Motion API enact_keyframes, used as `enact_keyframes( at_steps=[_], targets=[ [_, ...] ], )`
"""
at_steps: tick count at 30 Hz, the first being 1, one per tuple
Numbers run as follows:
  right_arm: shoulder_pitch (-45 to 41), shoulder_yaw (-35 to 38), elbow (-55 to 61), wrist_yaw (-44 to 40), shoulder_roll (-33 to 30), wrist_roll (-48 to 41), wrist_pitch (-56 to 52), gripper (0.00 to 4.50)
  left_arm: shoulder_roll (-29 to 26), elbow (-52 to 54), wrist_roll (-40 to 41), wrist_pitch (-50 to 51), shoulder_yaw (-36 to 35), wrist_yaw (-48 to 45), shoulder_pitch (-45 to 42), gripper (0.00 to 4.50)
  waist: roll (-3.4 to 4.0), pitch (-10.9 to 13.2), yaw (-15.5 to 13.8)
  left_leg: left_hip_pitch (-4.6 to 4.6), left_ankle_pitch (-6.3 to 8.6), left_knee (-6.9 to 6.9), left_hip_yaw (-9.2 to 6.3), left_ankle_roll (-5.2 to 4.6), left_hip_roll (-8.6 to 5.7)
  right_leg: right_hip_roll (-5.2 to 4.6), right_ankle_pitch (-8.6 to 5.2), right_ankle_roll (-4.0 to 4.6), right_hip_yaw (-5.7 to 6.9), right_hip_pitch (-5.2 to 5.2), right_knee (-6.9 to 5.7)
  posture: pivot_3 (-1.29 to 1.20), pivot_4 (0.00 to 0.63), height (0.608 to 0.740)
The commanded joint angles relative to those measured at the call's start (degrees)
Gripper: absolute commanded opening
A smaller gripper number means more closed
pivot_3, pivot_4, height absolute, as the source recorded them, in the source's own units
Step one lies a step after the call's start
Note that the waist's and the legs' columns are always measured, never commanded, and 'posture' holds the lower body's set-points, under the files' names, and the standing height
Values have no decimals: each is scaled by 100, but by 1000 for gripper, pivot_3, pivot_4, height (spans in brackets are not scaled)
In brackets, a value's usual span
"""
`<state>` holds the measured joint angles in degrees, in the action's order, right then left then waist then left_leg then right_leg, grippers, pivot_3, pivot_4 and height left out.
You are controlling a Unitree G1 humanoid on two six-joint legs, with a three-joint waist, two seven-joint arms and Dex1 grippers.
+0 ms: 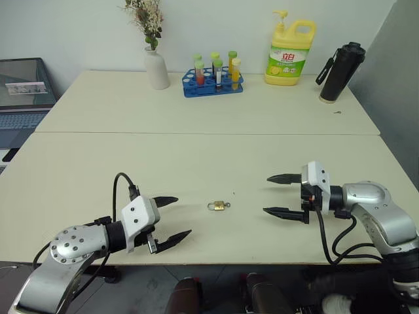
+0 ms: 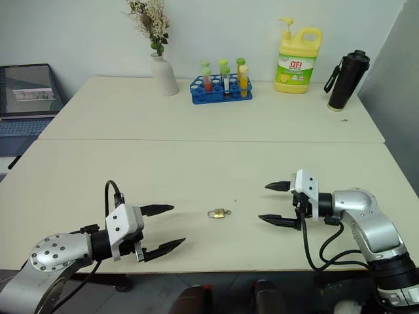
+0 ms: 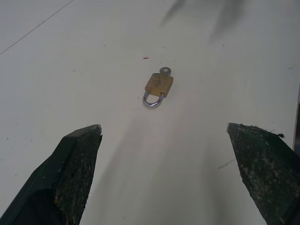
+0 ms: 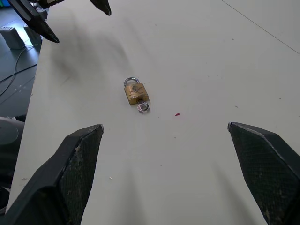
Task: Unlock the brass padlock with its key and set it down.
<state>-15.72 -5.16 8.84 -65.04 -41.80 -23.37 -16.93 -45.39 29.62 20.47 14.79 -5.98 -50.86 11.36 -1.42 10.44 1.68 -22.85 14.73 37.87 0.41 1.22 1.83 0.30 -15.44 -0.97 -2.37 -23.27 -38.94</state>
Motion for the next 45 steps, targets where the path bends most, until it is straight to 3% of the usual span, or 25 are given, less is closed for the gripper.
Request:
enact_keyframes(
  at_steps=[1, 13, 26, 35, 45],
  targets=[
    [59, 142, 46, -92, 21, -44, 194, 4466, -10, 254, 52, -59, -27, -37, -70, 4500, 0, 0, 0, 0, 0, 0, 0, 0, 0, 0, 0, 0, 0, 0, 0, 0, 150, 740],
    [190, 22, 256, -37, 96, -26, 178, 4466, 26, 107, 353, 184, -9, -180, -641, 4500, 0, 0, -4, -1, 0, 3, -2, 0, -1, 3, 0, 0, 2, 1, -1, 0, 150, 740],
    [230, 41, 524, 142, 152, -89, -83, 4466, -92, -159, 209, 53, 63, -425, -661, 4500, 0, 0, -1, 0, 0, 3, -4, 0, 0, 7, 0, 0, 1, 1, -2, 0, 150, 740],
    [85, -10, 987, 559, 55, -178, -1114, 4466, 88, -858, -604, -208, 1005, -446, -1247, 4500, 0, 0, -3, -1, 0, 4, -3, 0, -3, 9, 0, 0, 0, 1, -3, 0, 150, 740],
    [461, 93, 1700, 984, 20, -310, -1745, 4466, 833, -2481, -1400, -599, 1933, -437, -2591, 4500, -3, -2, -18, -7, 0, 9, -9, 0, -8, 23, 1, -2, 3, 2, -3, 0, 150, 740]
  ],
)
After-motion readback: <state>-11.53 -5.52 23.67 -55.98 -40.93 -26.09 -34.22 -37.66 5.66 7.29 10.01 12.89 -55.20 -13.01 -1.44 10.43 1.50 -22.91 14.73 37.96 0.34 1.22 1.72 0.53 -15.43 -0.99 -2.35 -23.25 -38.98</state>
